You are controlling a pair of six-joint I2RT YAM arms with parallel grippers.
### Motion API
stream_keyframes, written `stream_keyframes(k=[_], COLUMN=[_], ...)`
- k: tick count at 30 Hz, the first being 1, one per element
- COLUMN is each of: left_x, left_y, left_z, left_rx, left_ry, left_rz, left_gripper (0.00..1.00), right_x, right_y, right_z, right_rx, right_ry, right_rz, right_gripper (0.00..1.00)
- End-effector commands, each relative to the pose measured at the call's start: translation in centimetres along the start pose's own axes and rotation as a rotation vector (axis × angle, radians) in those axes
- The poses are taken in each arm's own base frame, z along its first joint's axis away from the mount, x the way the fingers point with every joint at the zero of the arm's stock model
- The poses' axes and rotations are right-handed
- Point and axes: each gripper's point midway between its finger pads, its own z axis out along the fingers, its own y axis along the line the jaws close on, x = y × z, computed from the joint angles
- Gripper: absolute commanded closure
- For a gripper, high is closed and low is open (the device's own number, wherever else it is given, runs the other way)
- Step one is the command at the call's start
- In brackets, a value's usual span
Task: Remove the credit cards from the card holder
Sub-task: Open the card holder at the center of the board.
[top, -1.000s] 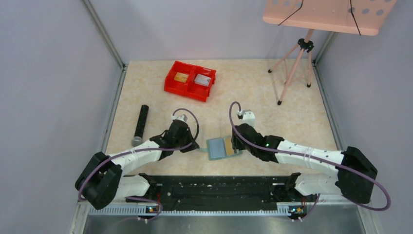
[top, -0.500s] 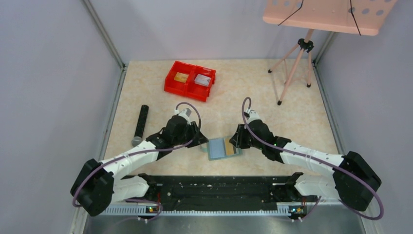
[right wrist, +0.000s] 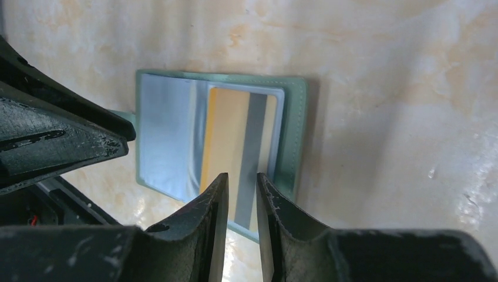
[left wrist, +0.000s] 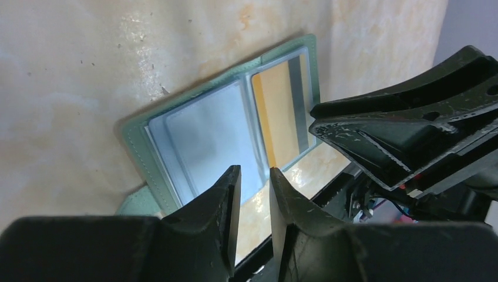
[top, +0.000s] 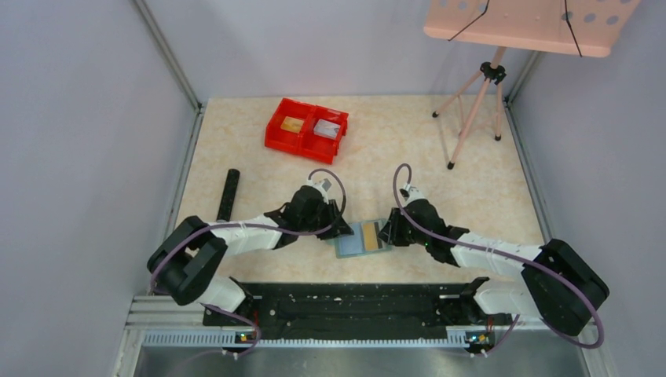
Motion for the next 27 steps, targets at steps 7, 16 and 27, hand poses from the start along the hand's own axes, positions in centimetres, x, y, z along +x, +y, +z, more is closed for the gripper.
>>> stream_keyframes(k=[7,16,27], left_x=[-1.3,-1.0,-0.5], left_y=[-2.3,-2.4,-1.3], left_z=[1.9,3.2,3.8], left_rx=[0.064,0.028,-0.027], left_ry=[-0.030,-0.013,-0.018], left_rz=[0.055,0.088,0.108], left_gripper=[0.70,0.70,0.68], right_x=[0.4,0.3,-1.3], right_y=[-1.5,-1.8,0.0], right_z=[0.3,0.2,-0.9], right_rx=[0.009,0.017,-0.023], right_ry=[-0.013,-0.019,-0.046], right_rz=[0.011,0.009,0.010], right_gripper=[0.77,0.80,0.81])
